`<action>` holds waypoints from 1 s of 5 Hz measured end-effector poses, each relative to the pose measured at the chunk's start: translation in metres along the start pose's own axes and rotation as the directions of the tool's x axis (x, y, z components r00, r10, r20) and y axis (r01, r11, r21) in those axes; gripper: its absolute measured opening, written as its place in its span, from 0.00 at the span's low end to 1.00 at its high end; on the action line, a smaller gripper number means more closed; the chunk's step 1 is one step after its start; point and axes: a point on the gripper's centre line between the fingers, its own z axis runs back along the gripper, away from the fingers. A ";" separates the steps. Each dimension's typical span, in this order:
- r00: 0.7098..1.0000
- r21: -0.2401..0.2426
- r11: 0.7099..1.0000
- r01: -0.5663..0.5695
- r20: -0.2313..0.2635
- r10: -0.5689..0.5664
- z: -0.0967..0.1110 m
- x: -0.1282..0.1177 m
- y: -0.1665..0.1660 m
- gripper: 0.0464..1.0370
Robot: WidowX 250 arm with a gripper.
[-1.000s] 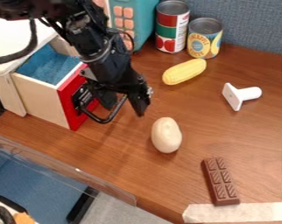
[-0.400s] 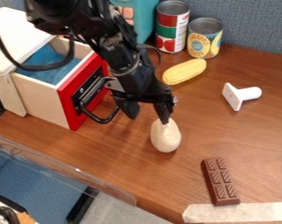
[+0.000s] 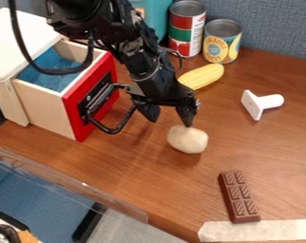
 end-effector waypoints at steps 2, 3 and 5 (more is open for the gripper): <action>1.000 0.028 0.999 -0.024 -0.005 0.024 0.004 0.003 0.020 0.96; 0.999 0.057 0.997 -0.043 -0.013 0.044 0.006 0.004 0.034 0.96; 0.999 0.125 0.992 -0.028 -0.040 0.033 0.006 -0.001 0.053 0.96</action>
